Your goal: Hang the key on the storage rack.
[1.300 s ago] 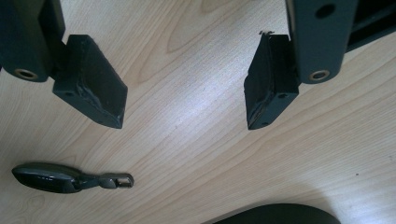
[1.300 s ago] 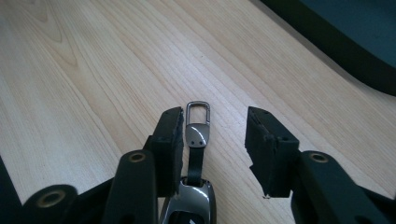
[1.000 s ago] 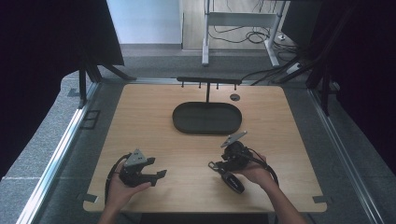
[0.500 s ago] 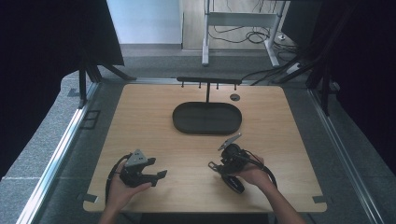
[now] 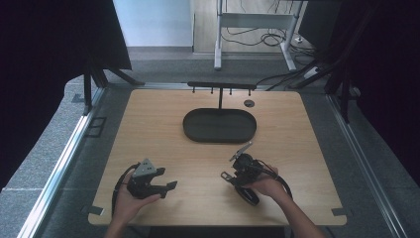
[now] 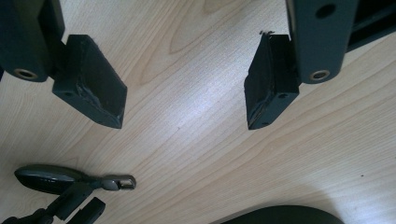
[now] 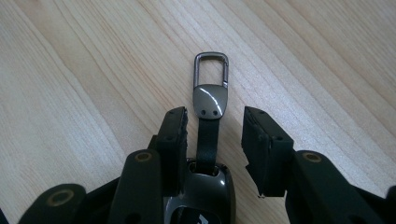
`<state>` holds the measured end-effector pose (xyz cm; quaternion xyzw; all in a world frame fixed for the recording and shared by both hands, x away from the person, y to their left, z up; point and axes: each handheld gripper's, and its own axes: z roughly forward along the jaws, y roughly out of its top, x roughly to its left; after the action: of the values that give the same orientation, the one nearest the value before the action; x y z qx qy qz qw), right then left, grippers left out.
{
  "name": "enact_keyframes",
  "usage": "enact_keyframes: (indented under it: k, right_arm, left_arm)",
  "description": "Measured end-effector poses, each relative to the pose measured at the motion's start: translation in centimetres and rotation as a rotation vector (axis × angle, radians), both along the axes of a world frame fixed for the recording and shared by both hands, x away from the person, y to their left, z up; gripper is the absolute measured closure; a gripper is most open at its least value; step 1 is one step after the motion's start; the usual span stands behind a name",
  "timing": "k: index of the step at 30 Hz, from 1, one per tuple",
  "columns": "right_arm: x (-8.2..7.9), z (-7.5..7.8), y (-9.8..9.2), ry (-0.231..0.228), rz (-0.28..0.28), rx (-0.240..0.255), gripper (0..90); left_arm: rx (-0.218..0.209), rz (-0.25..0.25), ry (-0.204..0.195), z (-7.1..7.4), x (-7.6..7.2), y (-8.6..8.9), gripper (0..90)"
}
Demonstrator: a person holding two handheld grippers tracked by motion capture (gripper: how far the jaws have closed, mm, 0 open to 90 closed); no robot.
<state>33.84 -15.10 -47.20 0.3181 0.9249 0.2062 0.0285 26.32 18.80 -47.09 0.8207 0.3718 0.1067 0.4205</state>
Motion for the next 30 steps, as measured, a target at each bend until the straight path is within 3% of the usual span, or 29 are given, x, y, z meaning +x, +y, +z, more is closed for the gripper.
enact_keyframes:
  k: [16,30]
  right_arm:
    - [0.6,-0.7,1.0,0.051,0.008,-0.084,65.5]
    - [0.7,-0.7,1.7,0.050,-0.002,-0.152,71.9]
  left_arm:
    - [-0.002,-0.001,-0.002,0.1,0.0,0.2,30.5]
    - [0.001,-0.004,-0.002,0.1,0.0,0.1,30.4]
